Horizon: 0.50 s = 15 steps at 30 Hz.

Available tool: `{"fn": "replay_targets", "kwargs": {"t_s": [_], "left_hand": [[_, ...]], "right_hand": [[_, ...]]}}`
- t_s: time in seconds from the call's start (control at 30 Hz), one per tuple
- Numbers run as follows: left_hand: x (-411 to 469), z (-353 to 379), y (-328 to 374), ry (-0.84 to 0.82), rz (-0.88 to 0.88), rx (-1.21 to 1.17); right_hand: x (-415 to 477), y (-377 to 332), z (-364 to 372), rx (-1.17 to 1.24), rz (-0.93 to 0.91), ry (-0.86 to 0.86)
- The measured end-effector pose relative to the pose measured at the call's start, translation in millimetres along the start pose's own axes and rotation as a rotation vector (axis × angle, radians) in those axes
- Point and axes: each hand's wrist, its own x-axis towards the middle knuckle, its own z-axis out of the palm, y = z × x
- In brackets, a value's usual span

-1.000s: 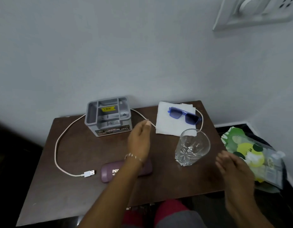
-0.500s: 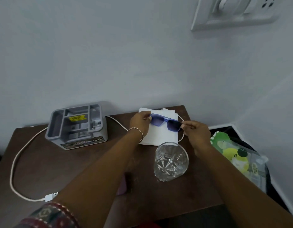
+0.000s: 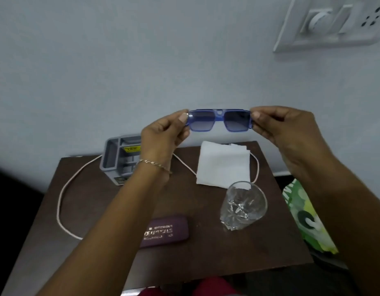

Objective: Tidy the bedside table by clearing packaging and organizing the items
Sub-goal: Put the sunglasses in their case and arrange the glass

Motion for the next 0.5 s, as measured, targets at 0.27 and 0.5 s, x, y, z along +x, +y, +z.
{"fn": "replay_targets", "kwargs": {"t_s": [0.27,0.5], "left_hand": [[-71,-144,57,0.188,0.054,0.004],[-137,-273,19,0.414,-0.081,0.103]], "right_hand": [[-75,-3,119,0.111,0.103,-0.284],[-141,63,214,-0.057,0.314,-0.518]]}}
